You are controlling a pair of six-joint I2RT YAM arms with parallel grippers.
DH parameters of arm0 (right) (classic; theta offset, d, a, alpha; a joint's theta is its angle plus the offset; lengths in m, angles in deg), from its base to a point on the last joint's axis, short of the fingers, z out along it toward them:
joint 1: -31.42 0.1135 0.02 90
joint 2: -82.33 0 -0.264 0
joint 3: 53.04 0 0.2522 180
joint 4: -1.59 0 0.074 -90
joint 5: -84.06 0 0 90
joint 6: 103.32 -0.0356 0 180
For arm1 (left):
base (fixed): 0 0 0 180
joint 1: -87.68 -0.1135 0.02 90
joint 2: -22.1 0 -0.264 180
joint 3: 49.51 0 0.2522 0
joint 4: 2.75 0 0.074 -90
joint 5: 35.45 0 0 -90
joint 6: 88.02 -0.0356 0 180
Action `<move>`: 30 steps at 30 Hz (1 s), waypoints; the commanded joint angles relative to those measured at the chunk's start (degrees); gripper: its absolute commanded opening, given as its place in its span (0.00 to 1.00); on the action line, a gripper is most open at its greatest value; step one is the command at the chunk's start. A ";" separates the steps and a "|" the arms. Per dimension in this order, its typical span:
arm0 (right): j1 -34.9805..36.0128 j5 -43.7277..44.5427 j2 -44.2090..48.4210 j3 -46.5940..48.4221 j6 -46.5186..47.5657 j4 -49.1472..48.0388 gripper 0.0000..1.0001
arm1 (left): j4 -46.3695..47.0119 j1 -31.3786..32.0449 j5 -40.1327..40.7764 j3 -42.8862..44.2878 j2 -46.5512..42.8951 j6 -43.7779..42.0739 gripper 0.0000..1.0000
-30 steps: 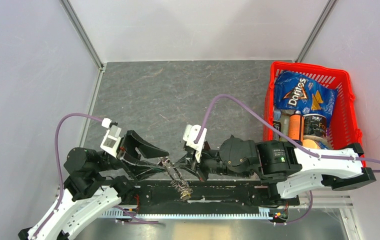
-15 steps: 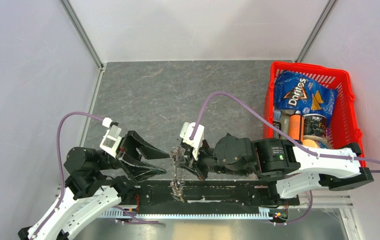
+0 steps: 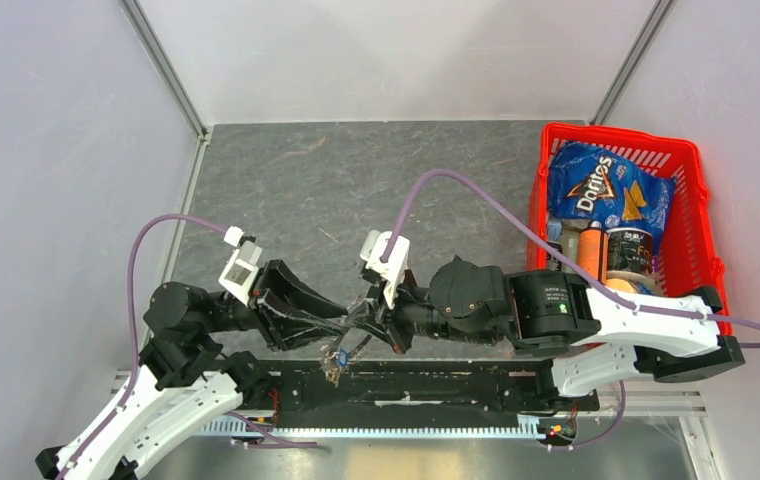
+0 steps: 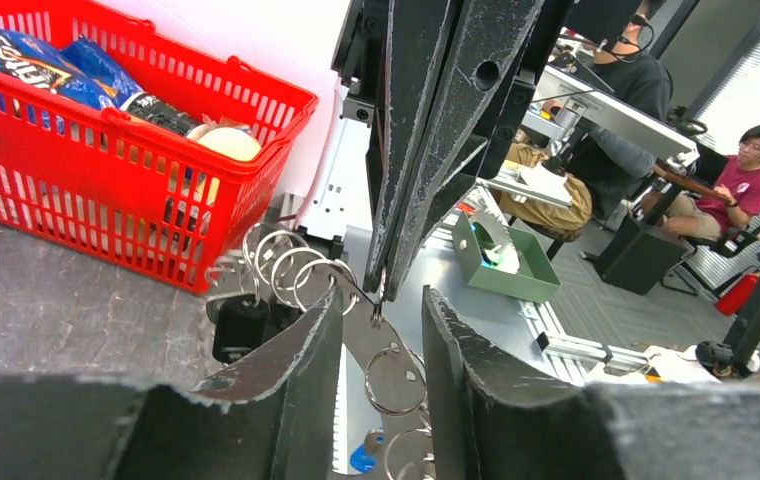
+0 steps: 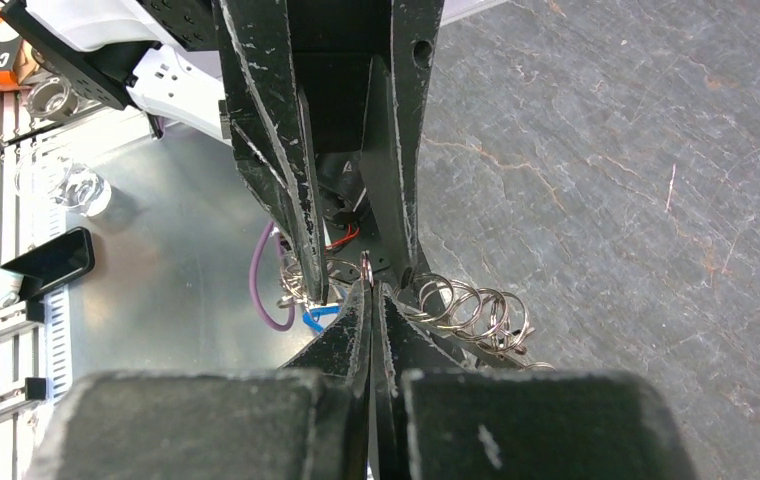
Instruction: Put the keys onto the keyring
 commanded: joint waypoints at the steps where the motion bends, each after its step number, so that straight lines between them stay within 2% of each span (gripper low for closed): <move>1: -0.62 -1.09 -0.05 3.38 -0.94 -2.12 0.00 | 0.57 -0.04 -2.10 -0.01 0.72 0.99 0.37; 9: -1.62 -2.74 -0.40 3.46 -1.31 -1.52 0.00 | 0.87 -0.04 -2.60 0.39 1.52 0.53 0.12; 11: -1.87 -2.97 -0.40 3.33 -1.33 -1.42 0.00 | 1.42 -0.04 -2.76 0.21 1.52 0.53 0.03; 22: -2.28 -4.29 1.80 1.17 -2.29 -2.11 0.00 | 5.59 -0.05 -2.86 -1.27 -0.33 1.24 0.02; 25: -2.27 -4.40 4.17 -1.49 -2.27 -4.32 0.08 | 6.00 -0.04 -2.81 -1.35 -0.57 1.30 0.02; 30: -2.30 -5.23 6.08 -3.06 -1.82 -5.10 0.14 | 6.89 -0.04 -2.90 -1.39 -0.39 1.34 0.02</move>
